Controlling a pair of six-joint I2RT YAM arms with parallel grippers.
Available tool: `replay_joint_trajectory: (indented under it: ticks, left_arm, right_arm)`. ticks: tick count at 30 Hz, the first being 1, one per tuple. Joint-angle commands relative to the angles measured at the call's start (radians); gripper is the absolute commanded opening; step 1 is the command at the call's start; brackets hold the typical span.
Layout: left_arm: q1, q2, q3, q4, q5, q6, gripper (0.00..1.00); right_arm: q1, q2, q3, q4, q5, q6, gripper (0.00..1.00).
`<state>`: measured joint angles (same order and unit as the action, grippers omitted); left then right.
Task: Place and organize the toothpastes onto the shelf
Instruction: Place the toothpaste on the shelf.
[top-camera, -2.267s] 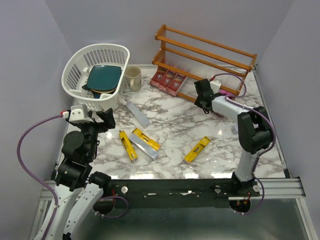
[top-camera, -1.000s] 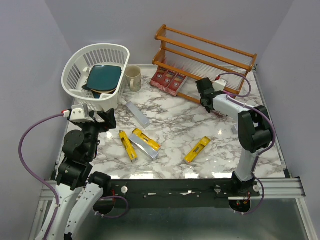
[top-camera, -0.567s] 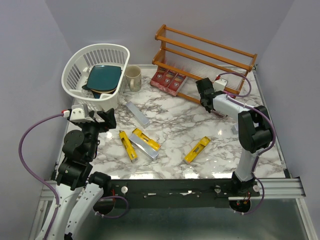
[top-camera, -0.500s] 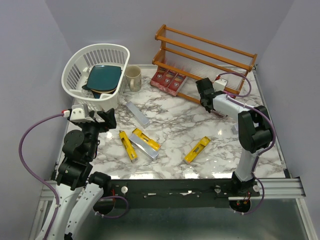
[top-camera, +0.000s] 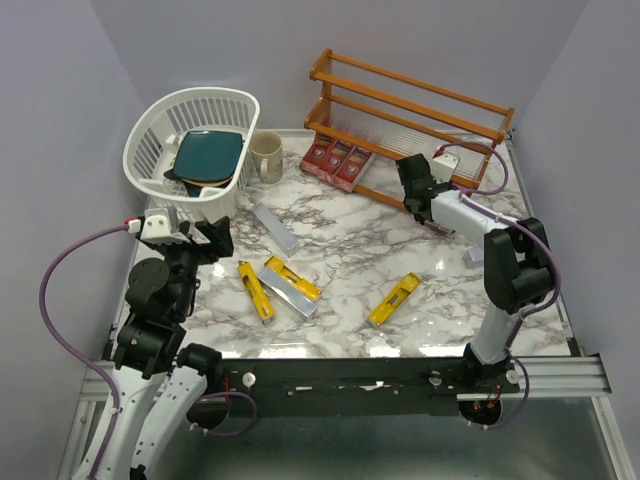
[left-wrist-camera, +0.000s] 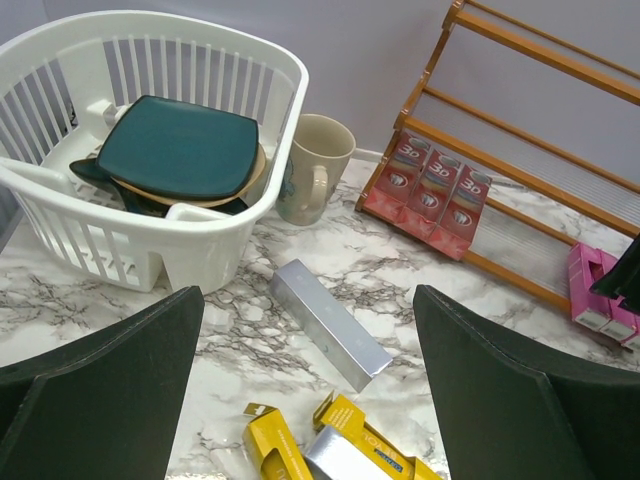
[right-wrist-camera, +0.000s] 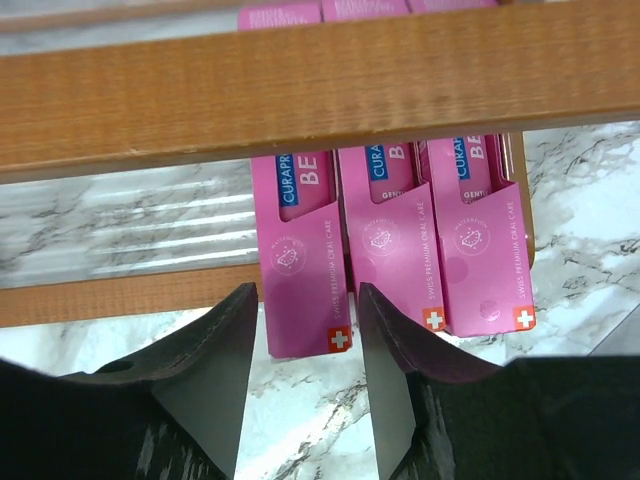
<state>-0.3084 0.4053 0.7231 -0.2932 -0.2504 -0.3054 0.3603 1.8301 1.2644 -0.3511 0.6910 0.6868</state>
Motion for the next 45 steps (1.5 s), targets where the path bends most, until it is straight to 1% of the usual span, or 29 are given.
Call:
replay_joint_trajectory:
  ticks: [1,6,7,10,18,25,32,37,39,45]
  left_arm:
    - [0.009,0.001,-0.014,0.02,0.023,-0.009,0.96]
    - [0.012,0.0,-0.014,0.02,0.023,-0.009,0.96]
    - [0.012,0.001,-0.014,0.02,0.026,-0.009,0.96]
    - [0.012,0.0,-0.013,0.019,0.026,-0.009,0.96]
    - [0.012,0.0,-0.014,0.019,0.026,-0.011,0.96]
    - [0.012,0.0,-0.017,0.02,0.03,-0.011,0.96]
    - [0.012,0.003,-0.017,0.022,0.031,-0.011,0.96]
    - [0.012,0.007,-0.017,0.019,0.03,-0.011,0.96]
    - [0.014,0.009,-0.017,0.02,0.031,-0.011,0.96]
    - [0.017,0.012,-0.017,0.02,0.03,-0.009,0.96]
  right_arm:
    - [0.029,-0.071,-0.023,0.06,-0.021,-0.036,0.54]
    - [0.068,-0.074,-0.019,0.127,-0.073,-0.076,0.53]
    - [0.068,-0.068,-0.013,0.132,-0.108,-0.084,0.53]
    - [0.068,-0.028,0.023,0.132,-0.131,-0.086,0.53]
    - [0.065,0.061,0.069,0.133,-0.123,-0.084,0.53]
    - [0.039,0.116,0.098,0.06,-0.099,-0.018,0.53]
    - [0.017,0.112,0.079,0.034,-0.064,0.011,0.53]
    - [0.012,0.103,0.069,0.044,-0.076,0.01,0.53]
    - [0.011,0.097,0.066,0.053,-0.094,0.007,0.53]
    - [0.011,0.006,0.015,0.145,-0.195,-0.058,0.54]
